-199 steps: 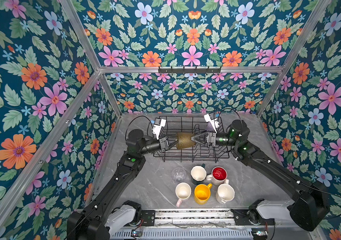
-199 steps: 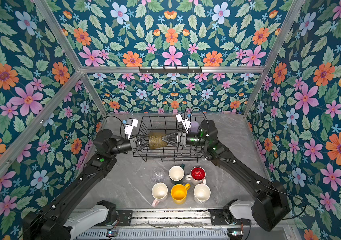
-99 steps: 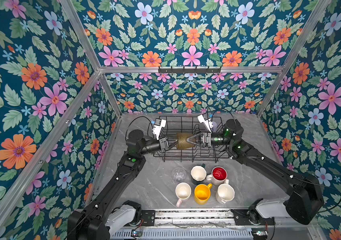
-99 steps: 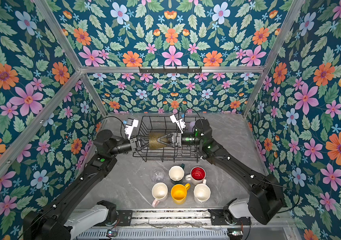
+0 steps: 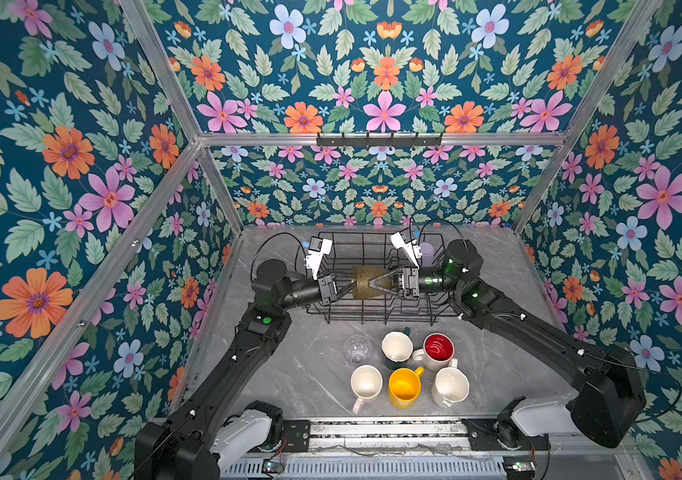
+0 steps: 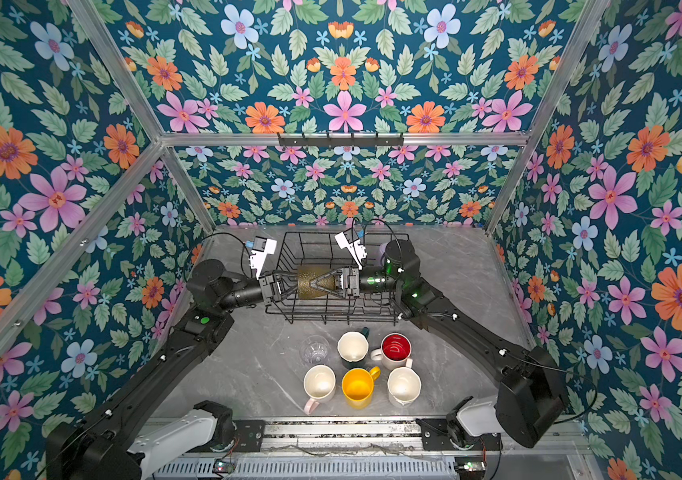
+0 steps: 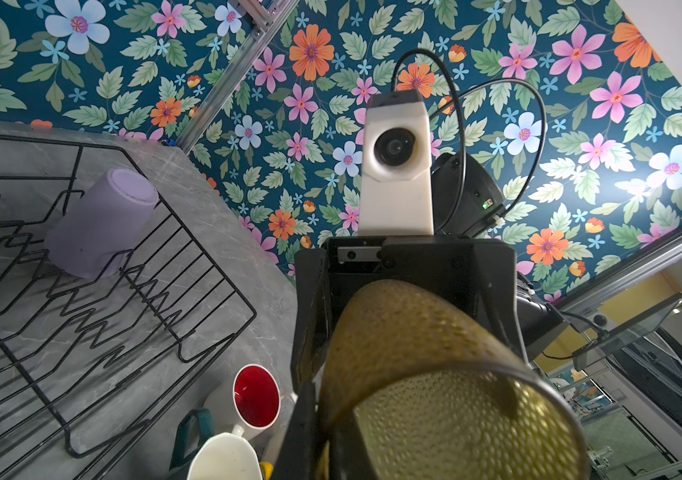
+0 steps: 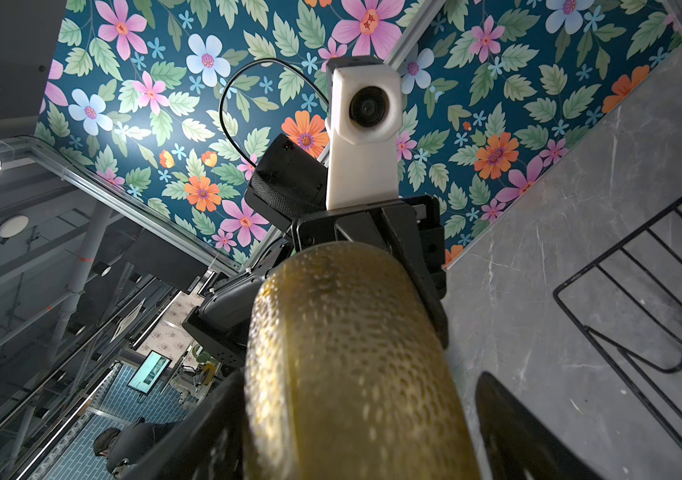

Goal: Load the cups into the dish rack
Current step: 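Grasp the gold tumbler's closed end with the right gripper, holding with left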

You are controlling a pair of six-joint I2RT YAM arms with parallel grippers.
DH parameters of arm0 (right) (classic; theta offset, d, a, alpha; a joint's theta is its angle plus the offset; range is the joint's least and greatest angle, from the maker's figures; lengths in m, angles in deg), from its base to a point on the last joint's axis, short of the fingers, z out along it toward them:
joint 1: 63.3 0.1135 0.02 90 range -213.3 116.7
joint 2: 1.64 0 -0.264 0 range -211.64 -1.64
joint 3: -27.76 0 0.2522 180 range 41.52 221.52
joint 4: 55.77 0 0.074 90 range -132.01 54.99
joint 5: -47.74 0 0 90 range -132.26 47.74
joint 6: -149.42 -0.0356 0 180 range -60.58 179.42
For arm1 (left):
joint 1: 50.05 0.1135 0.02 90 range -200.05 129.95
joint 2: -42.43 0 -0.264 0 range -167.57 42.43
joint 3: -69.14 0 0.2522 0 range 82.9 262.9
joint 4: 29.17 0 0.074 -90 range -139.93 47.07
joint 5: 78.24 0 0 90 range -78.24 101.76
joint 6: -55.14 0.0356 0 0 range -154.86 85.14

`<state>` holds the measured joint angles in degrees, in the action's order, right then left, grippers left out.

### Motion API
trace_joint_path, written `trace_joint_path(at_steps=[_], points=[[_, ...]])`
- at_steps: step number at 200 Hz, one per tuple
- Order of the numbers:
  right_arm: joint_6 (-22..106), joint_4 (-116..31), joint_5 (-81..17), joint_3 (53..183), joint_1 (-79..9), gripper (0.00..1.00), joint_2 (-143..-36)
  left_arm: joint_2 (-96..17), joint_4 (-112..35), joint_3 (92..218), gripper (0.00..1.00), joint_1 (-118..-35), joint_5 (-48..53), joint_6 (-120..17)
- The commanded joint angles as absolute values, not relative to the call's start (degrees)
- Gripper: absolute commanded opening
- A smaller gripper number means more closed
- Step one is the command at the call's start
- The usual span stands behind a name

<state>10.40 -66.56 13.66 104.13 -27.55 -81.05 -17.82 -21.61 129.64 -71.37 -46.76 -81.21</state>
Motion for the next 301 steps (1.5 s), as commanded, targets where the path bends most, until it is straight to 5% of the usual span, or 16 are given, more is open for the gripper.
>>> trace_joint_path(at_steps=[1,129,164,192,223,301], points=[[11.52,-66.44,14.43,104.45,-27.36,0.83,-81.0,-17.51,-18.41,130.01,0.0,-71.32,-47.57,-81.77],[11.87,-65.03,13.72,104.98,-27.33,0.41,-80.83,-17.9,-18.5,129.85,0.0,-71.32,-47.74,-81.96],[11.97,-64.51,13.59,105.15,-27.29,0.12,-80.96,-18.04,-18.54,130.0,0.0,-71.27,-47.56,-81.91],[11.96,-64.43,13.38,105.25,-27.34,0.0,-81.01,-18.01,-18.75,130.15,0.0,-71.32,-47.48,-81.92],[12.21,-64.2,12.62,105.33,-27.35,0.0,-80.52,-17.98,-19.16,130.23,0.0,-71.32,-47.3,-81.88],[12.26,-63.13,10.39,106.54,-27.34,0.0,-79.09,-18.27,-20.55,130.71,0.31,-71.24,-46.77,-81.31]])
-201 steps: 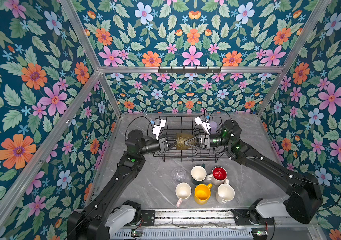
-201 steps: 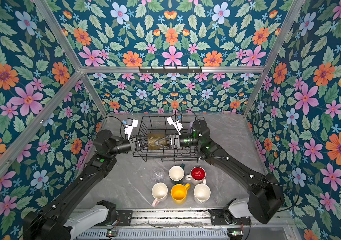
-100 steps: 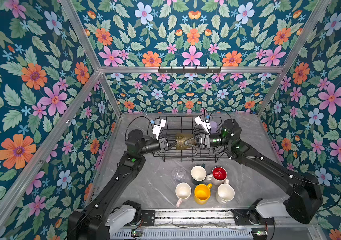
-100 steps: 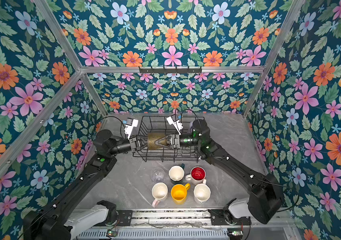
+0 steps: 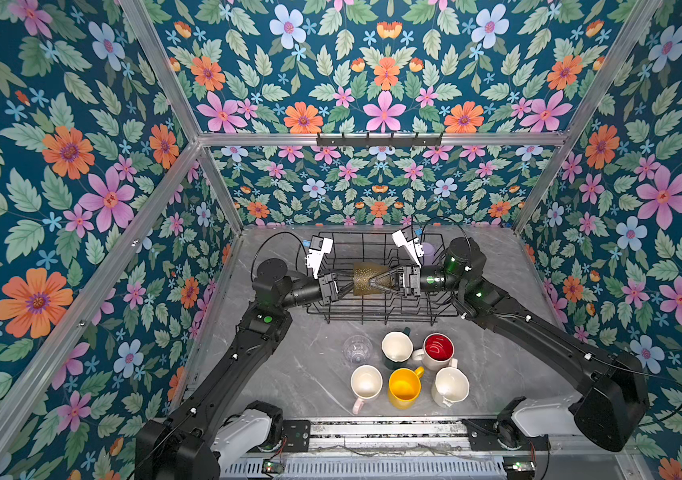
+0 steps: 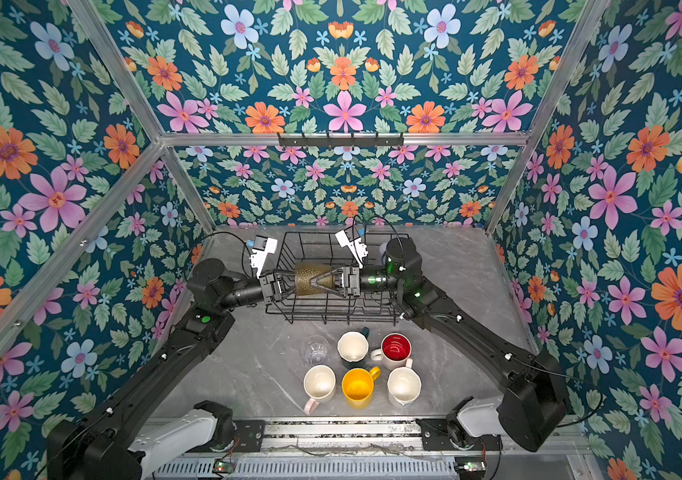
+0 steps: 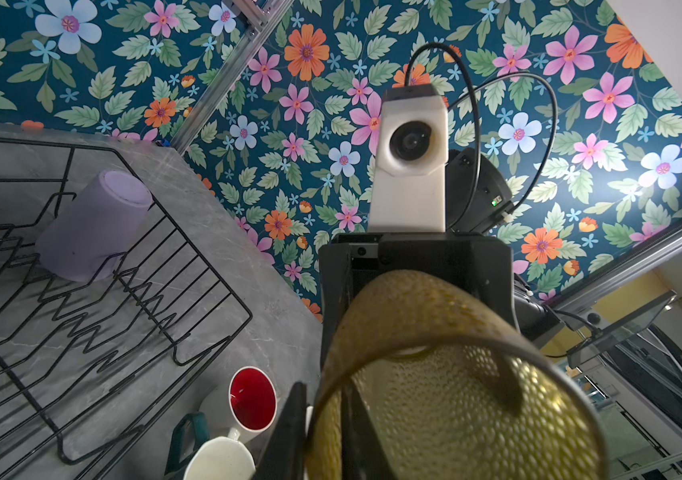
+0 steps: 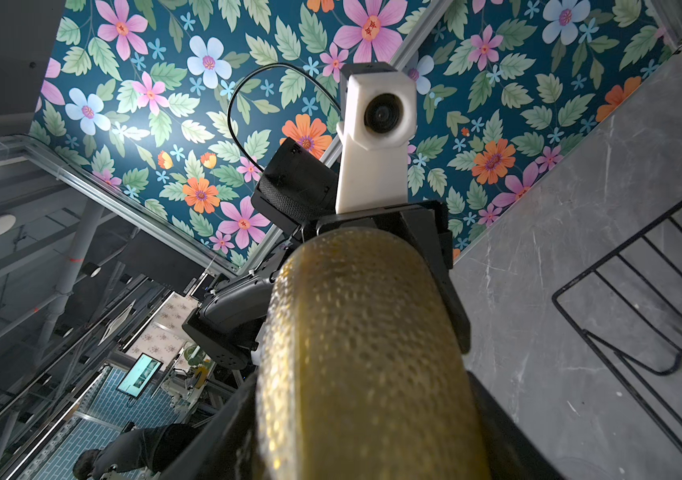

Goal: Load the cups into the dish rack
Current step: 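Grasp the gold tumbler's closed end with the right gripper, holding with left, then open the left gripper and pull the gold tumbler away with the right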

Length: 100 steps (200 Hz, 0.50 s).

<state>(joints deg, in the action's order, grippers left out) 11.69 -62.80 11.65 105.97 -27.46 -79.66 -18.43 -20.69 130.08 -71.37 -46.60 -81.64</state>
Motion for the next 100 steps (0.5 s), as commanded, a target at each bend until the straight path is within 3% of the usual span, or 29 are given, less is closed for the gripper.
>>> trace_joint_path(at_steps=[1,50,100], points=[[12.33,-63.16,10.39,106.55,-27.35,0.0,-79.08,-18.24,-20.62,130.75,0.32,-71.23,-46.77,-81.29],[15.07,-57.94,8.62,106.99,-27.3,0.0,-77.26,-17.12,-27.5,132.03,0.72,-71.23,-44.2,-76.19],[25.23,-36.95,-0.65,109.75,-27.35,0.0,-70.9,-16.05,-41.57,133.27,0.87,-71.25,-35.77,-66.38]])
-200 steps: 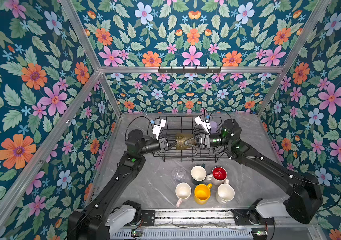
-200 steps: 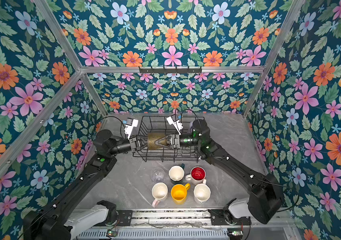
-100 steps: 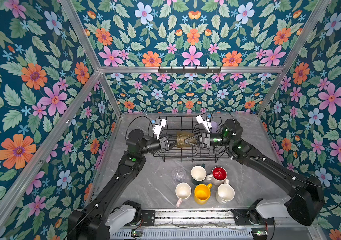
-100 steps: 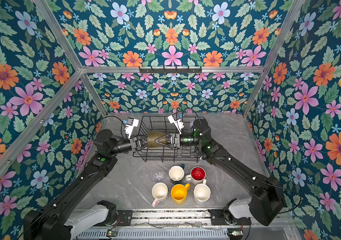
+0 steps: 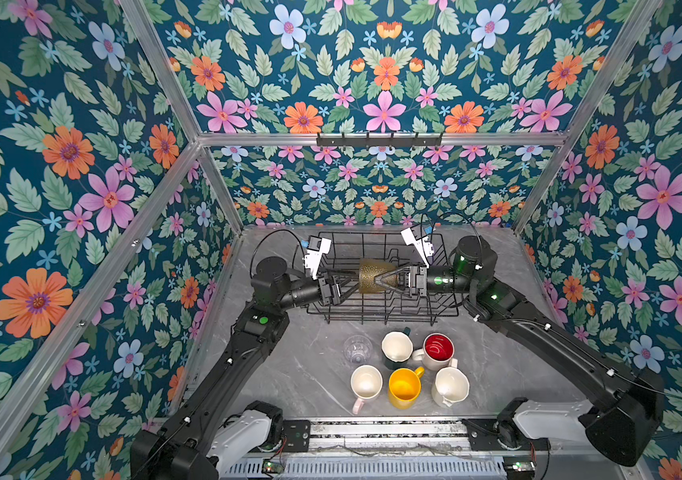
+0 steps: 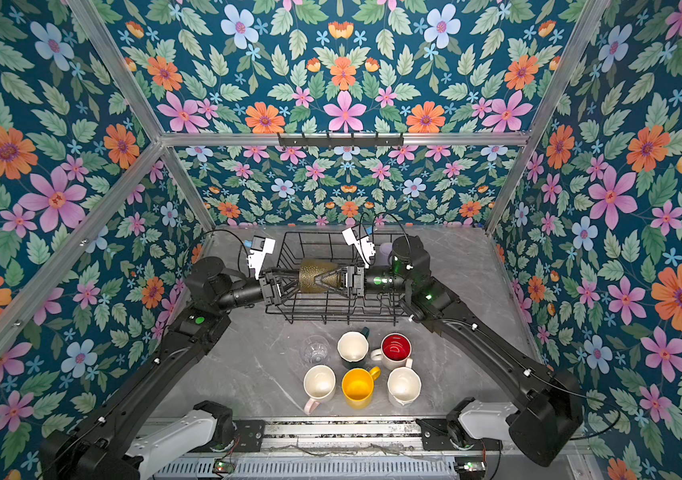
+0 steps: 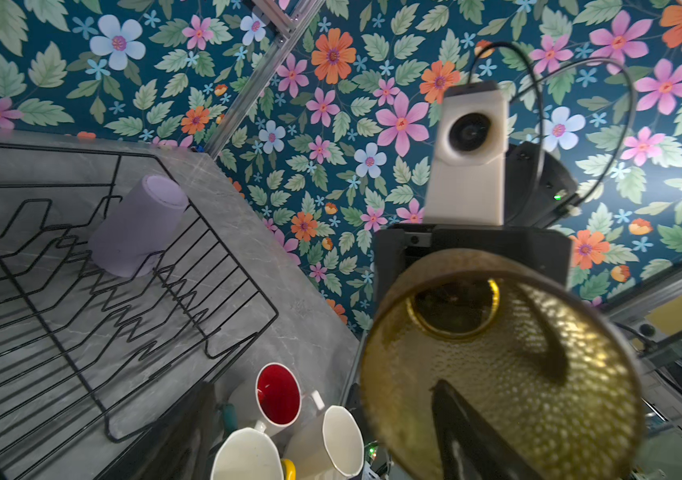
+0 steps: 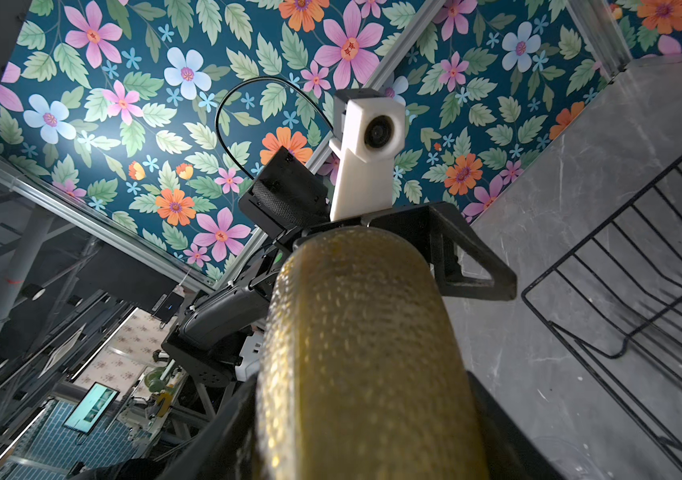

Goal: Load the cups into the dish rack
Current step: 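Open the left gripper and pull the gold tumbler away with the right, then lower the gold tumbler into the rack beside the lavender tumbler with right gripper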

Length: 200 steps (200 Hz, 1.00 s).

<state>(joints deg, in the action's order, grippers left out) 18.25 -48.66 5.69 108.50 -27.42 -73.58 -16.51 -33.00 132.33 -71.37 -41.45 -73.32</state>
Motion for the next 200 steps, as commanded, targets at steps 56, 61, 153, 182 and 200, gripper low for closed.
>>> trace_joint_path(at_steps=[56,61,153,182,200], points=[[36.85,-13.33,-20.08,115.5,-27.38,0.0,-65.6,-15.31,-55.7,136.17,0.97,-69.59,-14.86,-57.75],[37.69,-11.22,-21.74,116.6,-27.42,0.0,-65.92,-15.13,-56.57,136.51,0.97,-69.51,-12.31,-57.15],[49.49,15.27,-39.92,142.45,-28.54,0.0,-85.82,-11.57,-57.9,137.87,1.0,-69.49,16.46,-42.56],[51.4,19.15,-40.04,149.72,-30.73,0.0,-93.36,-8.72,-55.25,134.56,1.0,-69.48,17.37,-40.41],[52.66,22.24,-41.05,155.0,-31.47,0.0,-99.38,-6.76,-54.24,132.09,1.0,-69.45,17.34,-39.97]])
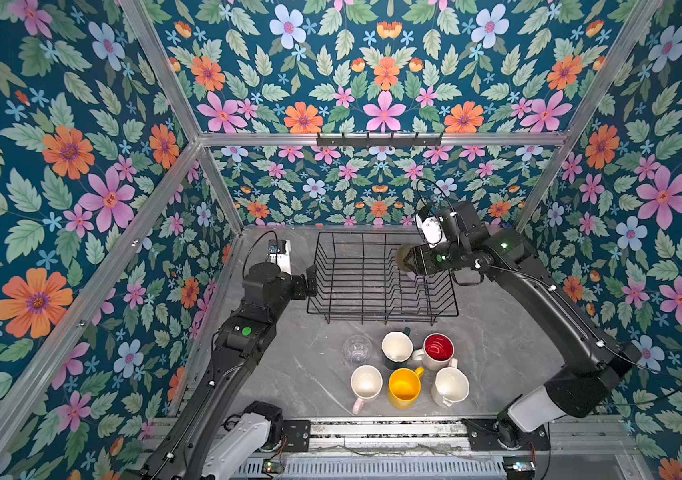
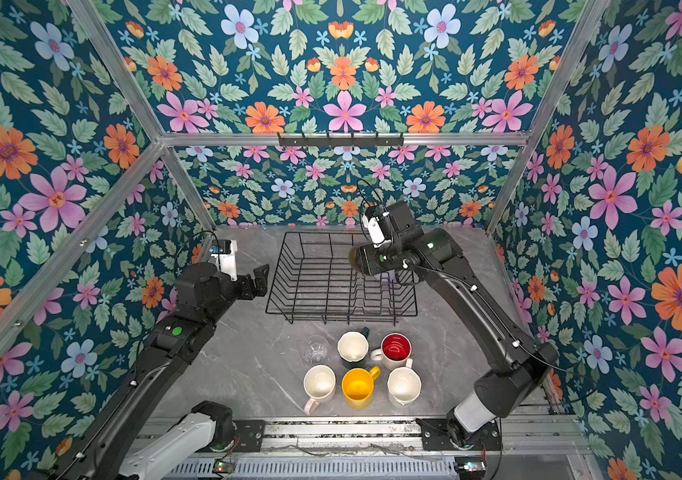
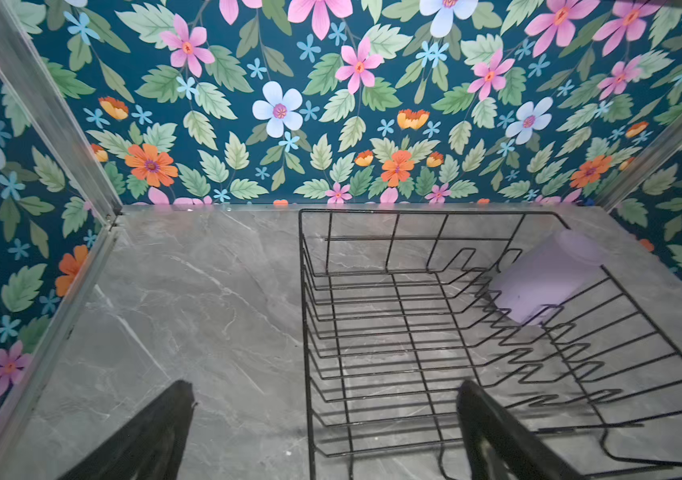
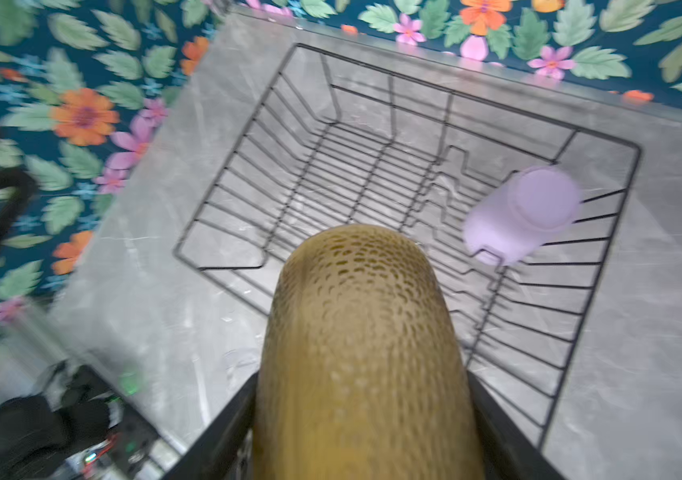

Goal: Load the cups into the dish rack
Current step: 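Lower the gold tumbler into the rack beside the lavender tumbler with right gripper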

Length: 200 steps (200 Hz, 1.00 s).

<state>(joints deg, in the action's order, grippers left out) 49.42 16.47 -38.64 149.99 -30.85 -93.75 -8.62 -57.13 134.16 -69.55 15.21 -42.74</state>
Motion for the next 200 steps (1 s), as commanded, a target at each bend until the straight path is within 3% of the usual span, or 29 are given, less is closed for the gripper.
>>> trace_joint_path(at_steps=[1,106,200], points=[[52.7,22.46,-41.13,155.35,-31.52,0.0,-99.81,-6.68,-54.17,132.01,1.0,-69.46,17.37,-39.96],[57.22,41.36,-46.51,198.73,-32.75,0.0,-134.07,-0.2,-54.07,124.91,1.0,-69.42,18.27,-41.54],[58.7,35.1,-49.6,194.25,-33.03,0.0,-138.61,-0.28,-54.39,124.84,1.0,-69.47,17.81,-41.85]])
